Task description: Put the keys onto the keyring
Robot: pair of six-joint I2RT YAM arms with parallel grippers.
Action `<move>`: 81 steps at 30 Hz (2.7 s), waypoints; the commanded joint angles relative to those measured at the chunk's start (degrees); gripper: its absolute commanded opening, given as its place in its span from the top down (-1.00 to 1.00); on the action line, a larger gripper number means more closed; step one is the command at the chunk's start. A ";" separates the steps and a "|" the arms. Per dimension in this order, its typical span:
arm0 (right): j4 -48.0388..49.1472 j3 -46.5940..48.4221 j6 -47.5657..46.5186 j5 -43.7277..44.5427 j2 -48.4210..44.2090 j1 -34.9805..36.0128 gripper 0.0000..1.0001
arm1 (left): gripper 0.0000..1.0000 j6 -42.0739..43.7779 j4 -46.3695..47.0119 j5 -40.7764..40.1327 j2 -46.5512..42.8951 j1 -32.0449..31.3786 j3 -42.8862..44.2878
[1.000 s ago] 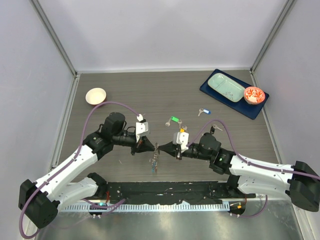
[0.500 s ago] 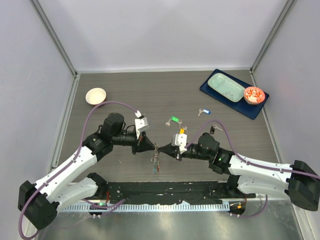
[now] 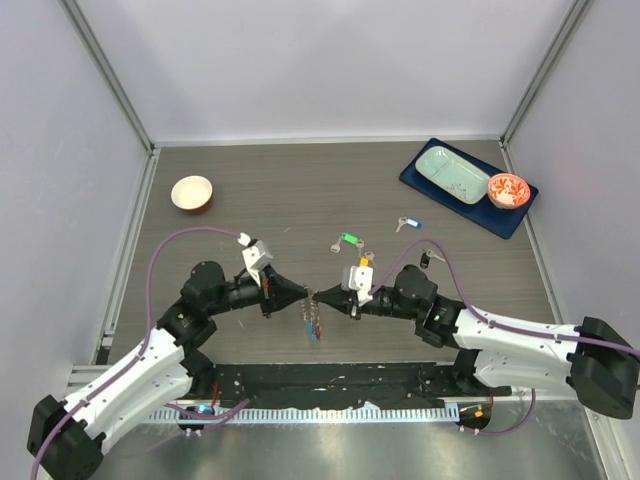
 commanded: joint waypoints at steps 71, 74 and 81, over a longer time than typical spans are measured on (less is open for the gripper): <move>-32.45 21.50 -11.42 1.99 6.18 0.52 0.99 | 0.50 17.38 26.53 2.53 10.11 -2.04 -9.62; -32.36 21.41 -11.33 2.08 6.18 0.52 0.99 | 0.60 17.82 25.39 1.30 9.93 -2.49 -9.09; -32.01 21.32 -10.98 2.08 6.01 0.44 0.98 | 0.76 17.82 24.24 -2.30 9.32 -4.07 -9.27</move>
